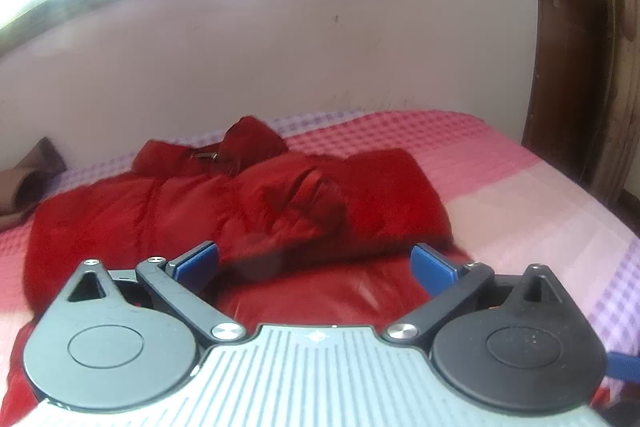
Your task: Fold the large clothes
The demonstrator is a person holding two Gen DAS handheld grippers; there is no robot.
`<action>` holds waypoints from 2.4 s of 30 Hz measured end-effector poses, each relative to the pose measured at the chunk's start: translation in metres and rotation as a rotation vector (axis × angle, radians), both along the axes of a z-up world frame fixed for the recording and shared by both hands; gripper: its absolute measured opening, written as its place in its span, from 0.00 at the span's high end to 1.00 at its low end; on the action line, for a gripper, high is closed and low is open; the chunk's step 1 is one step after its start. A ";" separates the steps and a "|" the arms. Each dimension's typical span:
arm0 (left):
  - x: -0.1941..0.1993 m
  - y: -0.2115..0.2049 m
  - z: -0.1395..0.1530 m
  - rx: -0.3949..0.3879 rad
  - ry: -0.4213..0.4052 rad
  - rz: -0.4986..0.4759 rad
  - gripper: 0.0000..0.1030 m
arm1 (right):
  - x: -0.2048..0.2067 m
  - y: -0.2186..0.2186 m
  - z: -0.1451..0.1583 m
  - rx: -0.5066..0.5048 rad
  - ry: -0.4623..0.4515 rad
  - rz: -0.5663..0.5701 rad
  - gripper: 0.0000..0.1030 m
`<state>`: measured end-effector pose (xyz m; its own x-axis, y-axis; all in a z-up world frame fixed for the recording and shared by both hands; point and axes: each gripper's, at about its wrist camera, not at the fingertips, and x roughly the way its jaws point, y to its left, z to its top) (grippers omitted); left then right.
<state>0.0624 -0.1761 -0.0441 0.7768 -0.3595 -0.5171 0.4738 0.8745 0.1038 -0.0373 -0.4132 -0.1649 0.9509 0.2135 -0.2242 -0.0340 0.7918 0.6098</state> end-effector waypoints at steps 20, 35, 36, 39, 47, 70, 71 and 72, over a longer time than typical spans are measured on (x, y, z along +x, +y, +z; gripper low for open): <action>-0.074 0.082 -0.040 0.064 0.017 0.142 0.00 | -0.044 0.029 -0.056 -0.064 0.149 -0.009 0.07; -0.108 0.183 -0.047 -0.025 0.024 0.257 0.00 | -0.048 0.040 -0.063 -0.076 0.142 -0.007 0.07; -0.107 0.190 -0.047 -0.029 0.041 0.271 0.00 | -0.047 0.040 -0.063 -0.070 0.141 -0.005 0.07; -0.106 0.211 -0.051 -0.028 0.065 0.320 0.00 | -0.045 0.041 -0.063 -0.077 0.130 0.006 0.07; -0.103 0.274 -0.055 -0.047 0.137 0.433 0.00 | -0.036 0.045 -0.062 -0.124 0.127 0.026 0.06; -0.082 0.368 -0.095 -0.379 0.330 0.215 0.00 | -0.037 0.030 -0.064 -0.026 0.118 0.054 0.21; -0.083 0.370 -0.100 -0.401 0.335 0.191 0.00 | -0.037 0.030 -0.064 -0.019 0.119 0.053 0.21; -0.083 0.373 -0.104 -0.419 0.344 0.179 0.00 | -0.037 0.029 -0.064 -0.005 0.119 0.051 0.21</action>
